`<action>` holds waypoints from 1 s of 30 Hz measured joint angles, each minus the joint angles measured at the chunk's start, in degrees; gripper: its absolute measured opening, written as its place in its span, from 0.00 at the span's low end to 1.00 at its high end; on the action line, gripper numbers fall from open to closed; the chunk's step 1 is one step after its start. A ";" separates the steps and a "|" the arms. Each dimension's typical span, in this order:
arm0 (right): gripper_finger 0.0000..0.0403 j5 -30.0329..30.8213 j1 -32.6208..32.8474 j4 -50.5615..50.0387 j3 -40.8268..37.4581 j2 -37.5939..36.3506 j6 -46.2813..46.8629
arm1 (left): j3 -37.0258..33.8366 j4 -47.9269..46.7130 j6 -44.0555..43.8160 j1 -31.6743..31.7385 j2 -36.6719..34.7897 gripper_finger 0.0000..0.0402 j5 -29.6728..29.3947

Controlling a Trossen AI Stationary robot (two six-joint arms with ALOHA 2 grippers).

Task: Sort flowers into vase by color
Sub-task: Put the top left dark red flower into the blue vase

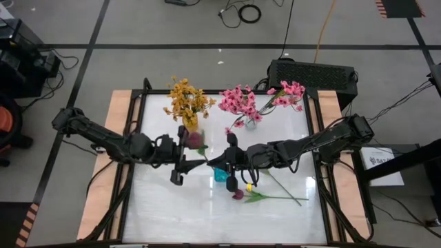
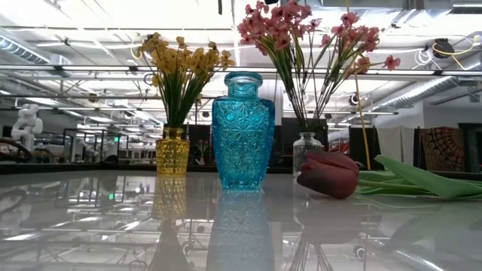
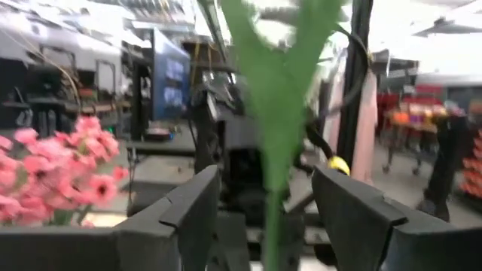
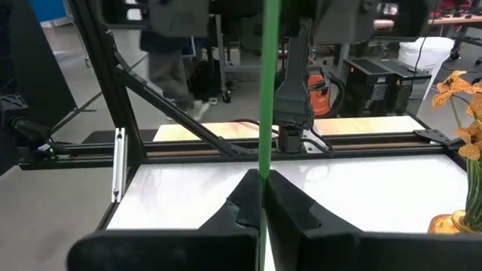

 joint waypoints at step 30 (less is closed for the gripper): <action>0.00 0.02 -0.04 -1.82 0.01 -0.02 1.29 | 1.05 -13.16 -1.60 -0.05 -4.81 0.15 1.30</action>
